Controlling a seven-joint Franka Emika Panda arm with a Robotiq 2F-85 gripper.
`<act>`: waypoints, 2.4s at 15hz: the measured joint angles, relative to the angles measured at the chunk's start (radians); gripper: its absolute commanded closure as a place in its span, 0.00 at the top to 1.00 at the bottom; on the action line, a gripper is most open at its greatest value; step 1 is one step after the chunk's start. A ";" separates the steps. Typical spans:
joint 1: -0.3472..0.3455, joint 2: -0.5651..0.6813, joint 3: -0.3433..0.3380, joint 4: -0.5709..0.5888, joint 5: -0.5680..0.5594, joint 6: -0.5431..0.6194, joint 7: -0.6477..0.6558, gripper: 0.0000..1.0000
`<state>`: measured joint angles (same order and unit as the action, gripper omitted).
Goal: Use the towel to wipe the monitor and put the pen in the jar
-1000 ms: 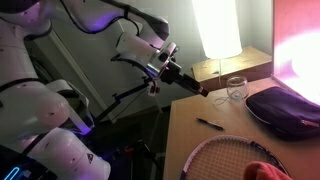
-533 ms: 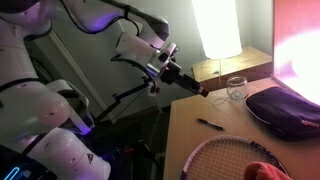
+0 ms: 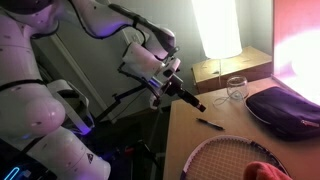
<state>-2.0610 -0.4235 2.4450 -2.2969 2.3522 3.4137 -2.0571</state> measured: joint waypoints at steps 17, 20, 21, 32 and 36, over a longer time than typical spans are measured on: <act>-0.254 -0.056 0.157 0.045 0.226 -0.153 0.148 1.00; -0.278 -0.066 0.157 0.046 0.244 -0.153 0.205 1.00; -0.287 -0.069 0.156 0.046 0.246 -0.153 0.221 1.00; -0.304 -0.071 0.153 -0.083 0.055 -0.444 0.676 1.00; -0.304 -0.069 0.153 -0.083 0.054 -0.447 0.680 1.00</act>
<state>-2.3653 -0.4925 2.5984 -2.3797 2.4067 2.9669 -1.3772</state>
